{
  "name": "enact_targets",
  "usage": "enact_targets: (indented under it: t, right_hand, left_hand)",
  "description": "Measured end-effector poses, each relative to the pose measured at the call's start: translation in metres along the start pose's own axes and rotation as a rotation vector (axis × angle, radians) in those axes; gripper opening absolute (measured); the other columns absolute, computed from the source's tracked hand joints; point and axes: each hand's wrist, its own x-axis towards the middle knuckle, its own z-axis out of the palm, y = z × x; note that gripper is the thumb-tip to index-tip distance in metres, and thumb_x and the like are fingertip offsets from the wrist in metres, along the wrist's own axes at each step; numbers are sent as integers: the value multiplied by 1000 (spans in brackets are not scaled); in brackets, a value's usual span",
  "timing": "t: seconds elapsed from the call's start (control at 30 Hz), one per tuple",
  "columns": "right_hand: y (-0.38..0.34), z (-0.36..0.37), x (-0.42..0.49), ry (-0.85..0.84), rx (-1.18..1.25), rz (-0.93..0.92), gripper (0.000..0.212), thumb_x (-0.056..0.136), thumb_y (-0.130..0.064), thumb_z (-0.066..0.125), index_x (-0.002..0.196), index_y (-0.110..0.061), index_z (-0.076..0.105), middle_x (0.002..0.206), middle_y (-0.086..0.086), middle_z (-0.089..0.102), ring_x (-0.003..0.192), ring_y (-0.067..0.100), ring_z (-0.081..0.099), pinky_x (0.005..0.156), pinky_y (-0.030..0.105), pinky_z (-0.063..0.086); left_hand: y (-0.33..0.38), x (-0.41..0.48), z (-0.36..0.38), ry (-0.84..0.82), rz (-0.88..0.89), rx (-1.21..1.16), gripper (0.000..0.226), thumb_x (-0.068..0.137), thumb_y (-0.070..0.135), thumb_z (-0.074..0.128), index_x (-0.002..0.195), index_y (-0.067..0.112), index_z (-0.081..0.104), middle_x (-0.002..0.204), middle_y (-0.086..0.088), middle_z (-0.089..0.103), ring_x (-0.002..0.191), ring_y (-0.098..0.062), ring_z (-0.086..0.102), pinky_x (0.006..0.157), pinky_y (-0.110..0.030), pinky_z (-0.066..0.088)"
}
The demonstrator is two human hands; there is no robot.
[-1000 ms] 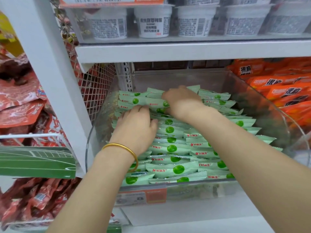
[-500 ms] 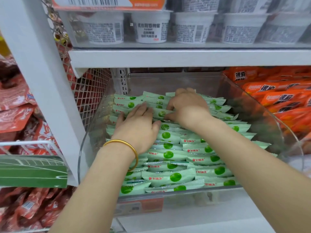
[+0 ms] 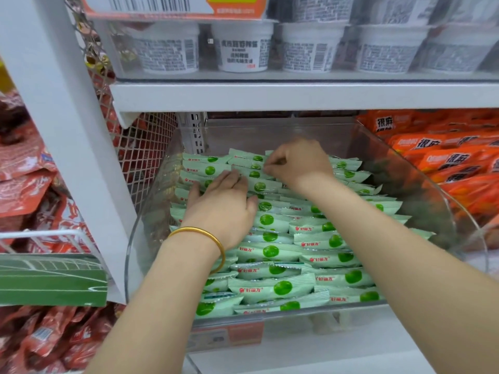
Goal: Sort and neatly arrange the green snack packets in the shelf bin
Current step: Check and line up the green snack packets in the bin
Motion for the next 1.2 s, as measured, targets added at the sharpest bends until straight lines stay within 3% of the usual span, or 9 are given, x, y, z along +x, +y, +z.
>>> enact_targets:
  t: [0.2, 0.33, 0.5, 0.63, 0.73, 0.9, 1.0, 1.1, 1.2]
  right_hand:
    - [-4, 12, 7, -29, -71, -9, 5, 82, -25, 70, 86, -28, 70, 110, 4, 59, 113, 27, 49, 92, 37, 46]
    - [-6, 2, 9, 49, 403, 133, 11, 82, -16, 71, 75, -23, 64, 79, -7, 61, 87, 15, 58, 78, 25, 46]
    - [-10, -16, -6, 197, 799, 224, 16, 88, -12, 64, 103, -9, 64, 96, 6, 63, 87, 22, 60, 84, 32, 51]
    - [-4, -30, -37, 177, 1175, 330, 1, 90, -9, 60, 91, -11, 60, 103, 13, 67, 94, 26, 66, 82, 33, 56]
    - [5, -44, -61, 166, 1336, 308, 5, 91, -8, 58, 88, -12, 59, 98, 11, 68, 90, 23, 67, 78, 31, 56]
    - [16, -63, -98, 75, 1389, 295, 5, 92, -12, 56, 88, -13, 60, 82, 4, 71, 73, 17, 67, 61, 26, 56]
    - [21, -62, -113, 40, 1363, 255, 7, 90, -12, 57, 86, -14, 61, 75, 1, 69, 63, 14, 63, 56, 23, 54]
    - [25, -59, -120, 59, 1371, 260, 5, 89, -11, 58, 89, -14, 62, 78, 3, 68, 65, 16, 60, 57, 24, 52]
    - [29, -55, -122, 68, 1359, 268, 5, 90, -12, 58, 93, -13, 62, 80, 4, 68, 70, 19, 60, 59, 27, 52]
  left_hand:
    - [-2, -1, 2, 16, 2, -2, 50, 100, 38, 24, 147, 22, 22, 158, 7, 6, 145, -8, 1, 116, -46, 1]
    - [-2, -1, 2, 21, 1, -4, 50, 100, 38, 25, 147, 22, 23, 158, 7, 5, 145, -9, 1, 115, -45, 1]
    - [-3, -3, 0, 97, 10, -94, 50, 99, 35, 31, 146, 18, 27, 158, 3, 11, 144, -12, 8, 116, -41, 4]
    - [-3, -7, -12, 358, -20, -352, 42, 97, 19, 41, 136, 1, 41, 149, -13, 32, 137, -22, 27, 105, -19, 17]
    - [6, -18, -23, 455, 9, -576, 44, 97, 27, 43, 135, 6, 46, 141, -9, 45, 130, -19, 39, 100, -18, 26]
    - [26, -51, -24, 394, 144, -903, 54, 86, 49, 57, 133, 24, 48, 131, 11, 53, 117, 2, 50, 103, -23, 38]
    - [32, -68, -20, 313, 222, -980, 59, 81, 37, 69, 133, 37, 43, 120, 18, 55, 102, 15, 53, 88, -8, 42]
    - [33, -79, -16, 182, 307, -999, 75, 76, 29, 68, 131, 60, 29, 126, 13, 55, 117, -3, 52, 97, -27, 46]
    - [40, -84, -21, -9, 348, -1083, 82, 77, 15, 65, 128, 67, 27, 140, 12, 45, 126, -19, 49, 88, -34, 54]
